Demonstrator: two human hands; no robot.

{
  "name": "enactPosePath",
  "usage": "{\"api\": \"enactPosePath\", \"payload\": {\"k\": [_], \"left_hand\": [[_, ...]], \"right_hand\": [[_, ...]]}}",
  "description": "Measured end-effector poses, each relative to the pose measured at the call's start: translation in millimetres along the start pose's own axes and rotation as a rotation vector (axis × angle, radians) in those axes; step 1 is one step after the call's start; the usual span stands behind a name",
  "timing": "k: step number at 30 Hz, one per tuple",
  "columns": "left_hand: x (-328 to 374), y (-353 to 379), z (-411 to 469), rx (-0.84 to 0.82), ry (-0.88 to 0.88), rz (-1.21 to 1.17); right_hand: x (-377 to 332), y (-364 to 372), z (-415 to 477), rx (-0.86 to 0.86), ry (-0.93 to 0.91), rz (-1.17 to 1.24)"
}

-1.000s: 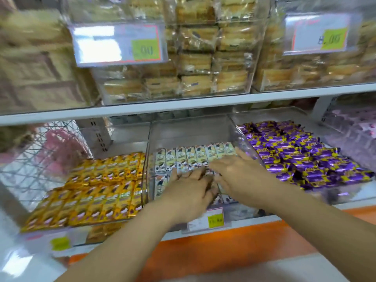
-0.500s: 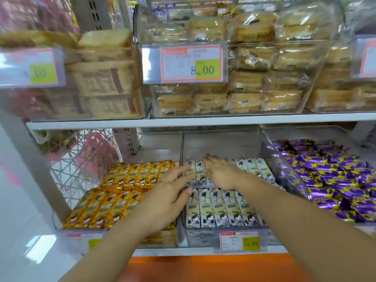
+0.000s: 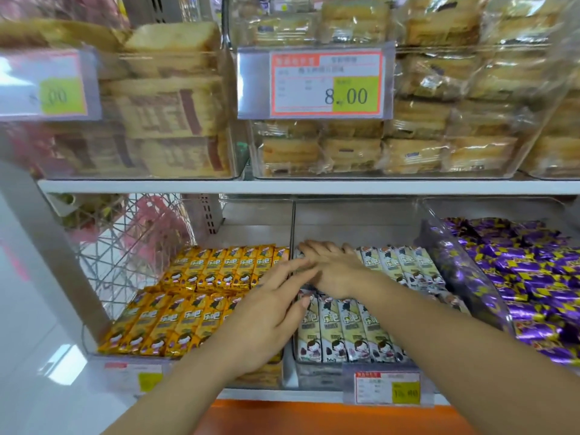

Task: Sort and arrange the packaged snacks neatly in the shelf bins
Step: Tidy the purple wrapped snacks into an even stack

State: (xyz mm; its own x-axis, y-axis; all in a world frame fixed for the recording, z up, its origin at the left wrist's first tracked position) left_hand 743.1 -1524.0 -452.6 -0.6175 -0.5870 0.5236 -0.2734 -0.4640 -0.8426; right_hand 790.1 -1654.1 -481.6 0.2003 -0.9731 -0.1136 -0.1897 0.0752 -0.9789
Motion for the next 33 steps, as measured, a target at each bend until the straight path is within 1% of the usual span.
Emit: {"api": "enactPosePath", "payload": {"k": [5,8,9,11,13,14,19,23,25,26,27,28,29,30,31,33], "left_hand": [[-2.1,1.0,0.6,0.001,-0.006,0.009],[-0.3,1.0,-0.3,-0.002,-0.004,0.012],[-0.2,1.0,-0.2,-0.004,-0.004,0.02],[-0.3,1.7,-0.1,-0.011,-0.019,0.026],[-0.6,1.4,0.0,-0.009,-0.025,0.016],[0.6,1.5,-0.2,-0.003,-0.019,0.012],[1.4,3.0,-0.9,-0.006,-0.047,0.005],[1.6,0.3,-4.7,-0.038,-0.07,-0.011],[-8.5,-8.2,-8.3,-0.026,-0.107,-0.027],[-18.1,-16.0,-9.0,0.016,-0.14,-0.006],[-30.6,-24.7,-9.3,0.07,-0.183,0.061],[-46.4,-33.1,-9.5,0.108,-0.247,0.179],[-64.8,-38.7,-10.3,0.094,-0.343,0.321],[-84.1,-40.0,-13.5,0.026,-0.457,0.438],[-99.2,-38.2,-18.9,-0.067,-0.549,0.5],[-113.1,-29.8,-30.7,-0.225,-0.632,0.51]], "right_hand": [[-5.8,4.9,-5.3,0.037,-0.032,-0.014],[0.3,2.7,-11.8,0.068,-0.027,0.068],[8.4,0.0,-17.8,0.104,0.013,0.068],[34.6,-2.6,-40.5,0.128,0.176,0.003],[62.7,3.9,-69.1,0.073,0.356,-0.017],[71.7,8.6,-80.7,0.046,0.406,0.006],[72.7,15.2,-91.8,0.042,0.403,0.063],[69.6,1.4,-104.4,0.043,0.404,0.065],[51.3,-8.4,-106.6,0.086,0.355,0.018],[34.6,-13.6,-104.1,0.119,0.299,0.011],[15.4,-19.0,-99.5,0.16,0.226,0.025],[-5.5,-25.2,-93.6,0.208,0.145,0.052],[-24.7,-30.6,-86.4,0.25,0.065,0.087],[-42.3,-34.3,-79.0,0.274,-0.009,0.126],[-56.9,-35.5,-71.7,0.276,-0.069,0.164],[-76.5,-30.2,-58.5,0.219,-0.141,0.203]]}}
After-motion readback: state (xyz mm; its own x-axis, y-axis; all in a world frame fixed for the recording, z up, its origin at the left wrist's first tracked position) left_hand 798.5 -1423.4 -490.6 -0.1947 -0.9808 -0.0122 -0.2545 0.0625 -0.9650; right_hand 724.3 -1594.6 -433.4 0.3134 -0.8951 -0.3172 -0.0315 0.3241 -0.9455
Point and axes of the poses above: each hand's wrist, its own z-axis towards the middle knuckle, its own y-axis out of the palm, x = y × z, the point moved 7 cm from there along z, towards the middle knuckle, and after that the axes turned 14 degrees about -y, right-handed, at the moved point
